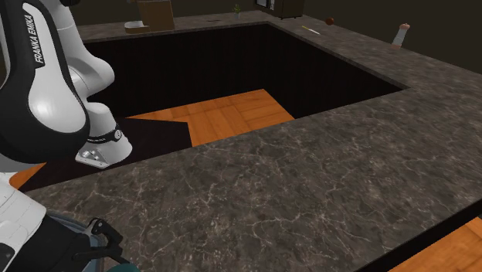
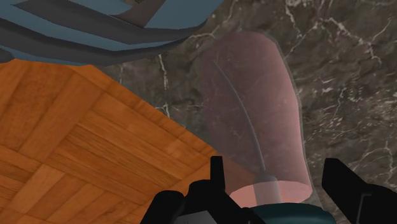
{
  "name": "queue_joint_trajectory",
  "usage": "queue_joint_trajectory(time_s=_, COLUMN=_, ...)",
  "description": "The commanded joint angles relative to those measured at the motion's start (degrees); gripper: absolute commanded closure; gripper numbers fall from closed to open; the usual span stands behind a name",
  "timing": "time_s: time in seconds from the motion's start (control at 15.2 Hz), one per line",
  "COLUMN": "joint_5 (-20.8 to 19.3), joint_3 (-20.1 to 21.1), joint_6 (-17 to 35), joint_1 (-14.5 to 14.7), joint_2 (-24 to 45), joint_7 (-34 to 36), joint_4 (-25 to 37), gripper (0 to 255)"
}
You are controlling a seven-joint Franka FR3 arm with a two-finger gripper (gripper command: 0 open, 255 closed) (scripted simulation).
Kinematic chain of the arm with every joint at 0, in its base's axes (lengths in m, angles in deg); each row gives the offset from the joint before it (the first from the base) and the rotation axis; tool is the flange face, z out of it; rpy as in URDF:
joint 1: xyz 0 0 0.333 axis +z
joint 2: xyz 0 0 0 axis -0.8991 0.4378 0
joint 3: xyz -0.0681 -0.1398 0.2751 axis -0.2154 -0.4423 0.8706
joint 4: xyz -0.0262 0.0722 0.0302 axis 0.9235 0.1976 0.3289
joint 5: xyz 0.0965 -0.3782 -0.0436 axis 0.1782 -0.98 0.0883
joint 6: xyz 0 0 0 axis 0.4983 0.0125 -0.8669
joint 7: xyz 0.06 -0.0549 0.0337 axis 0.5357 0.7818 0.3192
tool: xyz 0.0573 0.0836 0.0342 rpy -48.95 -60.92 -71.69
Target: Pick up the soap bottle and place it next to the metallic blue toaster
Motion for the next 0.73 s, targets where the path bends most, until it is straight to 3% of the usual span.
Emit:
queue_joint_trajectory(time_s=0.0, joint_5=0.02, joint_3=0.0, joint_6=0.01, joint_1=0.0, joint_2=-0.01, joint_7=-0.01, joint_4=0.01, gripper=255)
queue_joint_trajectory(time_s=0.07, joint_5=0.02, joint_3=0.0, joint_6=0.01, joint_1=0.0, joint_2=-0.01, joint_7=-0.01, joint_4=0.01, gripper=255)
queue_joint_trajectory(time_s=0.13, joint_5=0.01, joint_3=0.0, joint_6=0.01, joint_1=0.0, joint_2=-0.01, joint_7=0.0, joint_4=0.02, gripper=0)
queue_joint_trajectory(time_s=0.46, joint_5=0.02, joint_3=0.0, joint_6=0.01, joint_1=0.0, joint_2=-0.01, joint_7=-0.01, joint_4=0.01, gripper=0)
queue_joint_trajectory(time_s=0.66, joint_5=-5.93, joint_3=-2.06, joint_6=-2.6, joint_1=0.84, joint_2=-5.21, joint_7=3.59, joint_4=-0.46, gripper=0)
